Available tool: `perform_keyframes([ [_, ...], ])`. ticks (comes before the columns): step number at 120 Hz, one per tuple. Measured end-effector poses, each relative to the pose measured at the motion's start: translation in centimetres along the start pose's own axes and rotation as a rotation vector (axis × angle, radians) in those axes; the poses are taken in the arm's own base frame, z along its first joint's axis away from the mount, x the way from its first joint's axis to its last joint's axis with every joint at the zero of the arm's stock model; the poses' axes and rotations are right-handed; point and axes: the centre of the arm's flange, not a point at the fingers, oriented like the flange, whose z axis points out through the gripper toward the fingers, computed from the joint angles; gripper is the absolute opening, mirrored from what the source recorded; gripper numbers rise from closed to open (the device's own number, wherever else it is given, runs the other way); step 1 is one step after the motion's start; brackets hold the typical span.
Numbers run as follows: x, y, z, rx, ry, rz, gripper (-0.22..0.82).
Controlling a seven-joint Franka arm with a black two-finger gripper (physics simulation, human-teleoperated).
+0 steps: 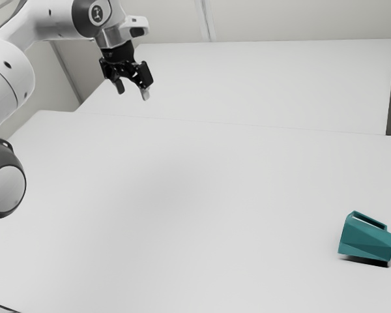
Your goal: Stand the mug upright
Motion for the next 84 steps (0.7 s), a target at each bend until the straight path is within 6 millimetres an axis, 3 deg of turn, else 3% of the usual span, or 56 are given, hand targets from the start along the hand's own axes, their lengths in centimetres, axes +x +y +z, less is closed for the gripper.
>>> perform_keyframes([
  [19, -0.3, -0.3, -0.1, -0.006, -0.002, -0.017, 0.60],
  [29, -1.0, 0.9, -0.2, -0.022, -0.004, -0.003, 0.60],
  [39, -2.5, 3.4, 0.5, -0.108, -0.012, 0.018, 0.60],
  [54, -4.9, 8.1, 3.4, -0.201, -0.009, 0.062, 0.60],
  [67, -5.4, 11.5, 5.4, -0.292, 0.006, 0.074, 0.60],
  [84, -6.1, 16.2, 10.0, -0.462, -0.019, 0.045, 0.60],
])
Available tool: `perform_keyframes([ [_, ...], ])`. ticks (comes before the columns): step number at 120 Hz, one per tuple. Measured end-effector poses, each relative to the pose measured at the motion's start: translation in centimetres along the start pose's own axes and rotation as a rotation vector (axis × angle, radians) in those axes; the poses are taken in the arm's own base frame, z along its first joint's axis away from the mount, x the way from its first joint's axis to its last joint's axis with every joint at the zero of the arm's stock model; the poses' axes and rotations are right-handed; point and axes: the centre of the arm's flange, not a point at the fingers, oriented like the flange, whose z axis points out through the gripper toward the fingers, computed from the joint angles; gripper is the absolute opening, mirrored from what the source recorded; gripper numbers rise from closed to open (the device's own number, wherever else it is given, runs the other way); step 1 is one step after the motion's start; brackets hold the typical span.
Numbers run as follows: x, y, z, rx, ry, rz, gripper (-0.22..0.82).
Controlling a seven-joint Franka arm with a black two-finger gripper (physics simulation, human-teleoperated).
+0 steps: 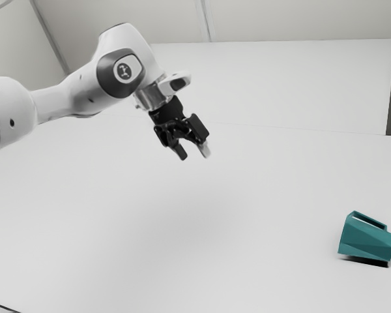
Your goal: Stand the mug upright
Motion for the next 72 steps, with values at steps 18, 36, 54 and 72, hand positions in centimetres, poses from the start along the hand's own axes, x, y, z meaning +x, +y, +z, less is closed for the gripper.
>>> perform_keyframes([
  [18, 0.2, 3.2, 6.1, -0.149, -0.007, -0.027, 0.60],
  [36, 1.1, 6.1, 12.5, -0.265, -0.037, -0.039, 0.60],
  [54, 2.3, 7.4, 18.2, -0.326, -0.053, -0.040, 0.60],
  [72, 3.0, 10.5, 22.2, -0.353, -0.060, 0.012, 0.60],
])
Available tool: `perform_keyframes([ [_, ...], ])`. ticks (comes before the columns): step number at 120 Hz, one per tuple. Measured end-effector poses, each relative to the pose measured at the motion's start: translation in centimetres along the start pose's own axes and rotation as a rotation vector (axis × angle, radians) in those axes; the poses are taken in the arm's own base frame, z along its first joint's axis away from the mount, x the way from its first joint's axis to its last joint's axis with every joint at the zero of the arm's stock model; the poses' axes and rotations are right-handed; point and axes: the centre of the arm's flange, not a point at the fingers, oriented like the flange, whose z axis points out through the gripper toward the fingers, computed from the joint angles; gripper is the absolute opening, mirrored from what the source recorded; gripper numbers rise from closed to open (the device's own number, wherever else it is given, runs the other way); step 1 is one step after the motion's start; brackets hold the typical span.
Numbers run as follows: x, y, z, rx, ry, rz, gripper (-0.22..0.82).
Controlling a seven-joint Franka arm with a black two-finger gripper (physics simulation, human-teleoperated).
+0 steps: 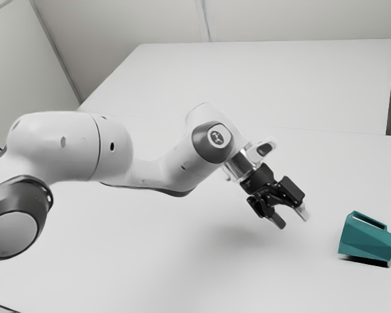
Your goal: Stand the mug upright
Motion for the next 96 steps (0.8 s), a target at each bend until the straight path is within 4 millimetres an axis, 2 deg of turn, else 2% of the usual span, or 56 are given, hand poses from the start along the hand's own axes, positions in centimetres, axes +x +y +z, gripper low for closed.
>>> perform_keyframes([
  [16, 0.3, 1.5, 3.0, -0.015, 0.000, 0.039, 0.60],
  [41, 3.6, 2.9, 5.8, -0.018, 0.043, 0.107, 0.60],
  [72, 5.4, 2.2, 8.3, -0.030, 0.077, 0.118, 0.60],
  [96, 6.5, 2.9, 8.4, -0.088, 0.111, 0.116, 0.60],
])
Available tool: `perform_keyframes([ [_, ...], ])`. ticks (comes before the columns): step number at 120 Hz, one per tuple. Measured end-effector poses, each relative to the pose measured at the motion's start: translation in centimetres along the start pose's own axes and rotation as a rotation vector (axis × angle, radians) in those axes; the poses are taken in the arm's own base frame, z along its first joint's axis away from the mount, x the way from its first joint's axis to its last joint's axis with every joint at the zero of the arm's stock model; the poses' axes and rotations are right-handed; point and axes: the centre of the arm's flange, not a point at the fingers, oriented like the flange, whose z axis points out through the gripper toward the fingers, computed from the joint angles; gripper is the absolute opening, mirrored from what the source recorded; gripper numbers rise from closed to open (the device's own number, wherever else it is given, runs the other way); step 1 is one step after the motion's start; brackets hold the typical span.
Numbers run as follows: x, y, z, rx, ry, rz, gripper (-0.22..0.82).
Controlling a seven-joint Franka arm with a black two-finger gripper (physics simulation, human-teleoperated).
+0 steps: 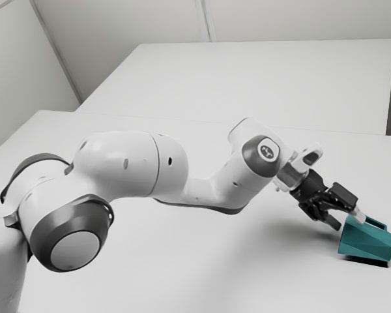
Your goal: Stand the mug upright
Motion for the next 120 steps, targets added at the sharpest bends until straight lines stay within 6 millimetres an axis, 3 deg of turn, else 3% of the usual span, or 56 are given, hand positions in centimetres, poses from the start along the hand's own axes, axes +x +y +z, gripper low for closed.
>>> perform_keyframes([
  [68, -1.1, -0.6, 3.4, -0.084, -0.013, -0.023, 0.60],
  [120, -0.9, 0.3, 3.7, -0.099, -0.007, 0.009, 0.27],
])
